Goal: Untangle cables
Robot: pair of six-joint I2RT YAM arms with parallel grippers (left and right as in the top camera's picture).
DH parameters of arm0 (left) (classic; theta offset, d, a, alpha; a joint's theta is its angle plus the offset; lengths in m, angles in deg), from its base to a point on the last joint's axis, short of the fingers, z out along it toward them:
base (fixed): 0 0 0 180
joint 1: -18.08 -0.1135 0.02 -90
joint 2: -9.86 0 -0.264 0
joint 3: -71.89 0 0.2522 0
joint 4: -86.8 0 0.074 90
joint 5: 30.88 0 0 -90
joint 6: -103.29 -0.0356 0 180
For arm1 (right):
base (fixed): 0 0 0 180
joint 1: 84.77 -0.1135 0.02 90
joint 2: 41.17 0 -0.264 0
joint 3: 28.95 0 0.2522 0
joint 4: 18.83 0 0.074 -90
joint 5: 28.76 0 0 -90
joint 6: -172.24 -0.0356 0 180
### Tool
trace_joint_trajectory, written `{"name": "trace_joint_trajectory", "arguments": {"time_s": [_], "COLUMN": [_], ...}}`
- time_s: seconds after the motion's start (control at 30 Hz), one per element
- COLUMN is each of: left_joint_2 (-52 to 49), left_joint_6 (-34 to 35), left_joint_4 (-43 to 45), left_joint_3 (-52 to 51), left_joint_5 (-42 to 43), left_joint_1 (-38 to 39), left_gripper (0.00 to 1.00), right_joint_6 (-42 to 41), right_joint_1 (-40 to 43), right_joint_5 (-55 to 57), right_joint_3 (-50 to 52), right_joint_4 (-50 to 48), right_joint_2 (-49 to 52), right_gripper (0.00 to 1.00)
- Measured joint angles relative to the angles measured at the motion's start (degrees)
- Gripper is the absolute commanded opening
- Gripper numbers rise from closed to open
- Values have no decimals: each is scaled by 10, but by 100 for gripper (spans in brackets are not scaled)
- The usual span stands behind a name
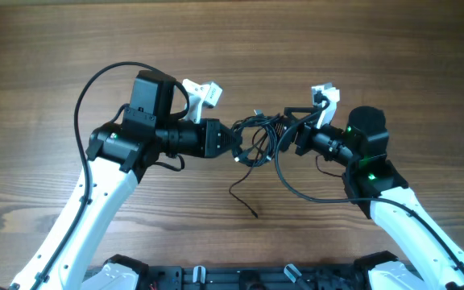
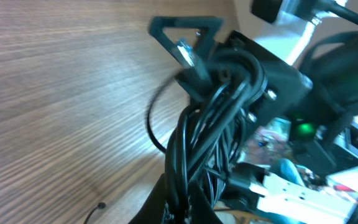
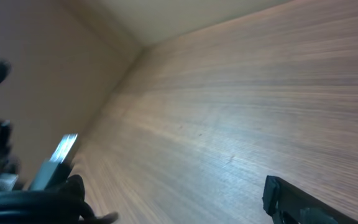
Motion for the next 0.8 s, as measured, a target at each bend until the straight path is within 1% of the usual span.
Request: {"name": "trace_joint_trajectory", "arguments": {"time_s": [0.03, 0.1, 0.23, 0.33, 0.47, 0.67, 0.8], "left_joint_2": [0, 0, 0, 0, 0, 0, 0], "left_joint_6": [0, 0, -1, -4, -5, -5, -5], "left_joint_4": [1, 2, -2, -14, -20, -64, -59], "left_joint_3": [0, 0, 0, 0, 0, 0, 0], "left_joint_5": [9, 20, 22, 20, -2, -78, -115], "left_joint_1": [0, 0, 0, 0, 1, 1, 1], "left_gripper": [4, 4, 4, 4, 4, 4, 4], "right_joint_6": [-10, -28, -90, -118, -132, -143, -160], "right_joint_1": [-1, -2, -1, 33, 58, 61, 64], "right_joint_5": [20, 64, 188, 257, 300, 373, 384], "right_joint_3": [0, 0, 0, 0, 0, 0, 0], "right_joint_4": [0, 14, 114, 155, 168, 212, 246], "right_joint_2": [1, 4, 11, 14, 15, 15, 15], "right_gripper": [95, 98, 99, 99, 99, 100, 100]}}
